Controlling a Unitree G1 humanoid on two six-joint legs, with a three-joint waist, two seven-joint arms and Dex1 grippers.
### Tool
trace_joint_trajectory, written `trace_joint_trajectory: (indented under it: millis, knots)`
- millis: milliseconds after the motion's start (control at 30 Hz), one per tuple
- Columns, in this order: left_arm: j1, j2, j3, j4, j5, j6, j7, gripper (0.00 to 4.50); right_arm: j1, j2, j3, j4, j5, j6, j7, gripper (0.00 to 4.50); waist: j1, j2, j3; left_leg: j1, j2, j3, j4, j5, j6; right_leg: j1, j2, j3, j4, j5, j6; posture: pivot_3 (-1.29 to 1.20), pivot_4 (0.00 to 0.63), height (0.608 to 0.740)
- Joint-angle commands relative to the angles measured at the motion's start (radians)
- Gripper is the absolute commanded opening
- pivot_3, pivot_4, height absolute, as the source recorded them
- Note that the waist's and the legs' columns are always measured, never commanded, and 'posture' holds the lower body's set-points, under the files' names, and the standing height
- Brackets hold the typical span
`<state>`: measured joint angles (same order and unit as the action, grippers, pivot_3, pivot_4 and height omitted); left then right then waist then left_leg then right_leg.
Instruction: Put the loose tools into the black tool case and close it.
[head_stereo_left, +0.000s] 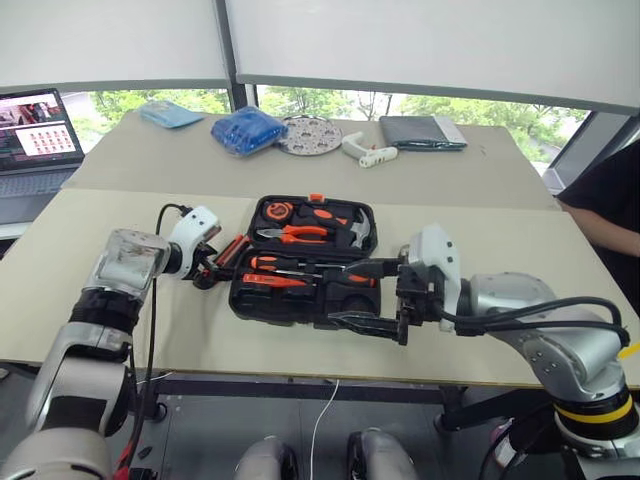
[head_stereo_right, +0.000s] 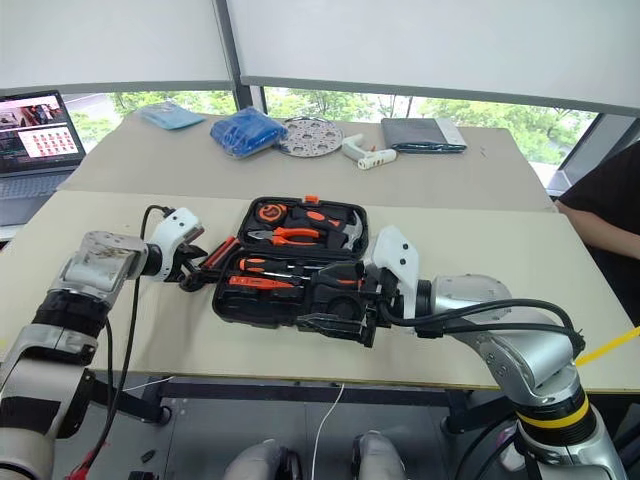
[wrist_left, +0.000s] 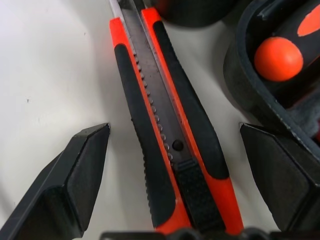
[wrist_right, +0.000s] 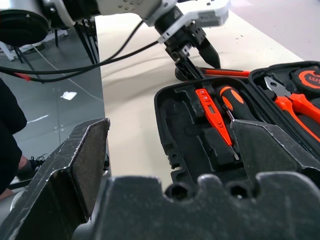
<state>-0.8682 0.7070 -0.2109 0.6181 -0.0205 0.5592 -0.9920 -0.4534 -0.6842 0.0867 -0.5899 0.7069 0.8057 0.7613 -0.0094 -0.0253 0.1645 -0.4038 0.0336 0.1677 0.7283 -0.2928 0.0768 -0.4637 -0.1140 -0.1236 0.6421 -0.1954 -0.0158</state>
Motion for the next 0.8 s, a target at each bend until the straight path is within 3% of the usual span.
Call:
trace_joint_trajectory:
  millis: [33,233,367,567,733,800]
  knots:
    - [-0.022,-0.010,-0.024,0.143,0.077,-0.090,0.062,3.78,-0.001,-0.008,-0.014,-0.034,-0.019,-0.024,-0.005,4.50,0.003,0.000,0.000,0.001,0.000,0.000,0.000,0.000,0.000,0.001,-0.001,0.000,0.000,0.000,0.000,0.00,0.150,0.718]
    - [-0.029,0.018,0.068,0.211,0.035,-0.092,0.070,1.75,0.009,-0.001,-0.031,-0.022,-0.004,-0.018,0.007,4.50,-0.005,0.000,0.000,0.005,0.002,-0.002,0.000,-0.001,-0.001,0.003,-0.007,0.000,0.002,0.001,-0.002,0.00,0.150,0.718]
    - [0.013,0.076,0.167,0.104,-0.037,-0.136,0.023,1.66,0.017,-0.013,-0.046,-0.018,0.012,-0.013,0.026,4.50,-0.013,0.000,0.000,0.004,0.003,-0.001,0.000,0.001,-0.001,0.001,-0.006,0.000,0.004,0.001,-0.003,0.00,0.150,0.718]
    - [0.173,0.213,0.268,-0.353,-0.294,-0.126,-0.359,1.65,0.029,-0.051,-0.077,-0.006,0.029,-0.008,0.076,4.50,0.006,-0.001,0.001,-0.006,0.003,-0.001,0.002,0.001,-0.002,-0.008,-0.001,-0.002,0.005,0.004,-0.012,0.00,0.150,0.718]
    - [0.160,0.259,0.163,-0.530,-0.353,-0.091,-0.553,1.65,0.038,-0.083,-0.088,-0.008,0.041,-0.014,0.106,4.50,0.019,-0.001,0.001,-0.007,0.000,-0.001,0.002,0.000,-0.001,-0.007,-0.001,-0.001,0.003,0.002,-0.007,0.00,0.150,0.718]
    - [0.146,0.288,0.035,-0.565,-0.366,-0.152,-0.611,1.65,0.048,-0.097,-0.097,-0.022,0.050,-0.008,0.112,4.50,0.019,-0.001,0.001,-0.006,0.000,-0.001,0.002,0.000,-0.001,-0.006,-0.001,0.000,0.003,-0.003,0.000,0.00,0.150,0.718]
